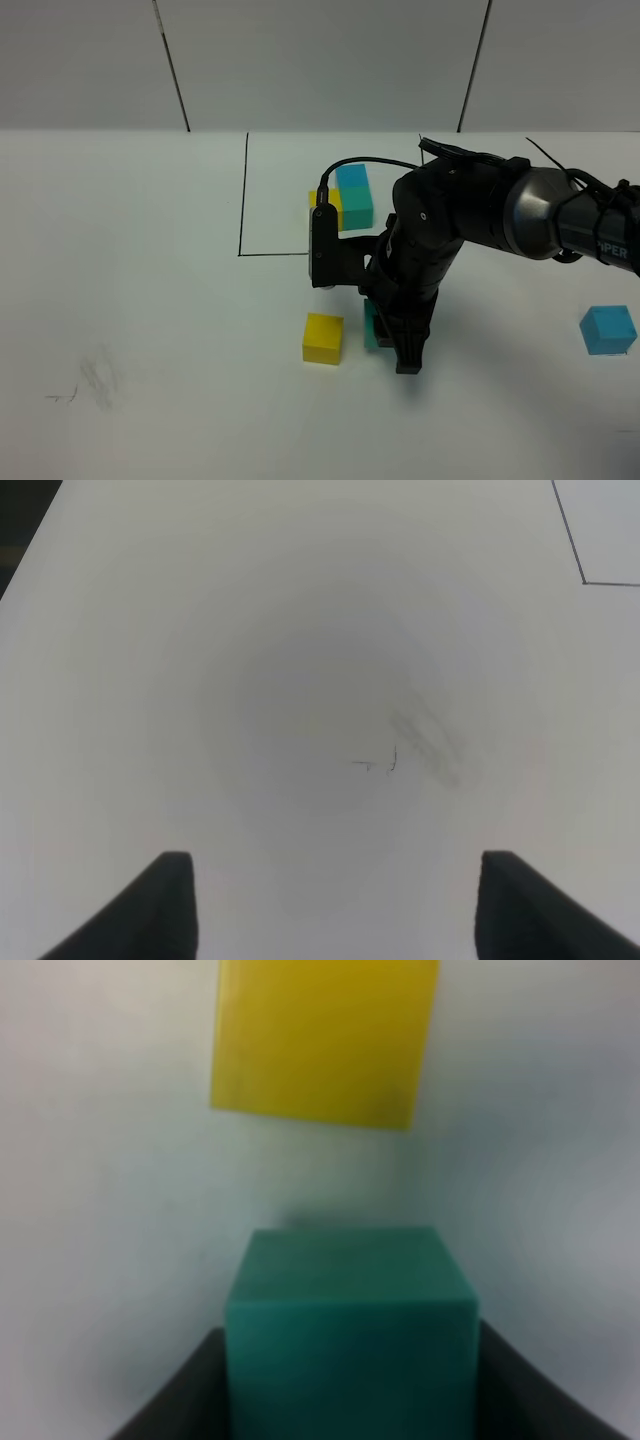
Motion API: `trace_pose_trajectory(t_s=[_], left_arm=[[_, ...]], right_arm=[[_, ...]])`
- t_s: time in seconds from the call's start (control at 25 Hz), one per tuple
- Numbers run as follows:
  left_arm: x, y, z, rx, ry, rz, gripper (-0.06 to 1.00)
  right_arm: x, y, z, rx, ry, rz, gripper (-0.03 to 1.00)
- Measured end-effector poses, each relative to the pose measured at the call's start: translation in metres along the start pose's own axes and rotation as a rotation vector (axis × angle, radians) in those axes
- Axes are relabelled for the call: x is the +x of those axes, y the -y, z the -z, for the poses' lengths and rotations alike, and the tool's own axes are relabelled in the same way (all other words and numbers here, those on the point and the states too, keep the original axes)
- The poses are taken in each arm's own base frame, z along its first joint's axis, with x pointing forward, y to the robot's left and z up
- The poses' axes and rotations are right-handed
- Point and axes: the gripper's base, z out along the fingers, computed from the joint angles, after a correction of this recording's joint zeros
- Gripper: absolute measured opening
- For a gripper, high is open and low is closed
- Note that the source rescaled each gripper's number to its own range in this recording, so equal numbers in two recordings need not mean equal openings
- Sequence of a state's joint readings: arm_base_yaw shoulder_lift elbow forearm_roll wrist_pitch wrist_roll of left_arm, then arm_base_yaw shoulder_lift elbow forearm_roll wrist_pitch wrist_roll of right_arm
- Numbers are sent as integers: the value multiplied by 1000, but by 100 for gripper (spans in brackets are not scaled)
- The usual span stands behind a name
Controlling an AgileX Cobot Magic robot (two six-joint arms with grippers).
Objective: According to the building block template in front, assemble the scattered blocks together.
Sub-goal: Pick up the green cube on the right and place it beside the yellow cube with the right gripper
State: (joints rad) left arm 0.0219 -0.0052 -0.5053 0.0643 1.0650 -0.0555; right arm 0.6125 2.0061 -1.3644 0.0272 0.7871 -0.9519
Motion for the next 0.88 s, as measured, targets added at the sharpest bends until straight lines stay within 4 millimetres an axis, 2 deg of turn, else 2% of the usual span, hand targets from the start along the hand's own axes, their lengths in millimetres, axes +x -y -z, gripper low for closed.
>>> trace_pose_trajectory(t_s=[0.36, 0.88], left_arm=[[0, 0, 0, 0, 0, 0, 36], [0, 0, 0, 0, 0, 0, 36]], right_arm=[[-6, -2, 0, 8, 18, -12, 26], [-20, 1, -17, -7, 36, -31, 26]])
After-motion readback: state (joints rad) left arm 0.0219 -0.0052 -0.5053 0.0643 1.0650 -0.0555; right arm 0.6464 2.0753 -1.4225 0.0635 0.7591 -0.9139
